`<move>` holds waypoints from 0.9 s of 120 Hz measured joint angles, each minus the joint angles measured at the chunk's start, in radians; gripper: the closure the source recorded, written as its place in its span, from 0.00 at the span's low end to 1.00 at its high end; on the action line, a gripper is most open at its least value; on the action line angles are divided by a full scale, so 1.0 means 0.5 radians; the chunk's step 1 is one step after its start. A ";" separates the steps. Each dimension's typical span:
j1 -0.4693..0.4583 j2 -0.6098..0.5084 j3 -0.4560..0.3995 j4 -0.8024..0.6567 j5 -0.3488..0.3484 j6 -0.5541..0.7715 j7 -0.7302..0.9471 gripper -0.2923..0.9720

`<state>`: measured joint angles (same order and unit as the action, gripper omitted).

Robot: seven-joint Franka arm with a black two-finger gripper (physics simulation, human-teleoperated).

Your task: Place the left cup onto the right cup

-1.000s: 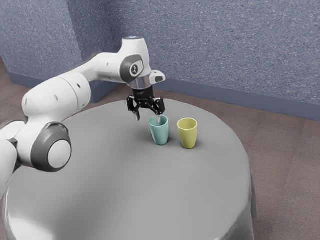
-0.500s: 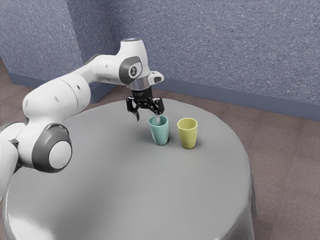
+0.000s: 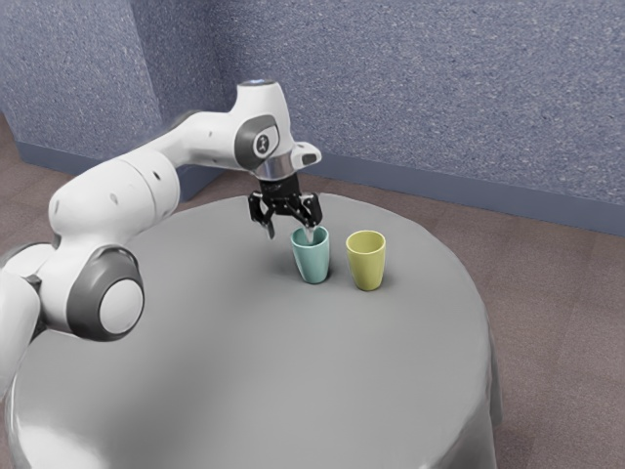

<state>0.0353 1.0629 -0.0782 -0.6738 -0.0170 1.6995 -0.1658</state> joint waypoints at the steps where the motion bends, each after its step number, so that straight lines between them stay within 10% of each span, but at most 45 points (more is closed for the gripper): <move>1: 0.000 0.000 0.000 0.000 0.000 0.000 0.000 0.27; 108: -0.012 0.007 -0.016 0.000 0.006 0.009 -0.013 0.54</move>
<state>0.0291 1.0665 -0.0863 -0.6738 -0.0139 1.7041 -0.1724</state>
